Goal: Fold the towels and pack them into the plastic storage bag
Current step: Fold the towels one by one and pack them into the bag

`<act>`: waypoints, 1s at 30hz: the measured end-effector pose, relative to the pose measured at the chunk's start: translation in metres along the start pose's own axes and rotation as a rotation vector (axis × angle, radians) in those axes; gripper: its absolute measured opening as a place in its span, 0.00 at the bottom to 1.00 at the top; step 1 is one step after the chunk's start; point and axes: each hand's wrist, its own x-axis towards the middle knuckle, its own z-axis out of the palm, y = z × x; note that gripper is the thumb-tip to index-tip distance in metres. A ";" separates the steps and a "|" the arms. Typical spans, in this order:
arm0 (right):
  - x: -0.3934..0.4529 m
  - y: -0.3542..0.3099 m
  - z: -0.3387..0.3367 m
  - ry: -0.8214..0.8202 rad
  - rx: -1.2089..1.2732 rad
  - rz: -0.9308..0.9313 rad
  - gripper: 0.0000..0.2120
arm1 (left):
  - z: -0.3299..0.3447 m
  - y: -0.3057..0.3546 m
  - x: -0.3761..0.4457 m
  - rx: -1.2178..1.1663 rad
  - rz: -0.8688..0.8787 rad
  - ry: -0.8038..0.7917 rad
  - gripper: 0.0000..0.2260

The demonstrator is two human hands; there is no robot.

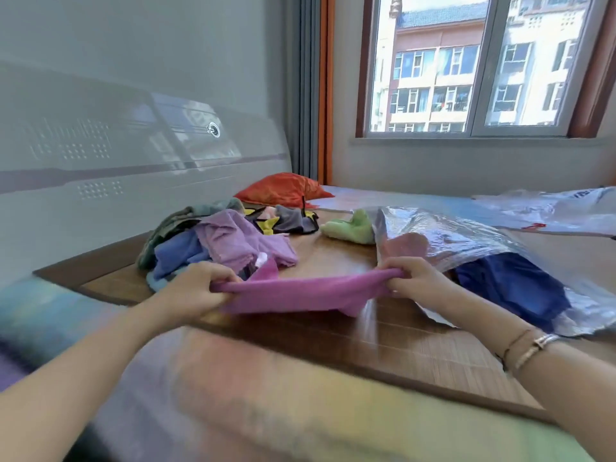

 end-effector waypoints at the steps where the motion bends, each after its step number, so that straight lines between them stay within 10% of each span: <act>1: -0.011 0.012 0.009 -0.062 -0.076 0.007 0.11 | 0.013 -0.009 -0.011 0.007 -0.023 -0.062 0.07; 15: -0.029 0.018 0.041 -0.189 -0.141 0.348 0.06 | 0.043 -0.040 -0.026 -0.052 -0.085 -0.316 0.05; 23: 0.010 0.018 0.077 0.113 -0.537 0.133 0.10 | 0.060 -0.046 0.002 -0.050 -0.102 -0.169 0.08; 30: 0.032 0.035 0.092 0.066 -0.573 0.226 0.05 | 0.062 -0.052 0.036 -0.048 -0.176 -0.239 0.09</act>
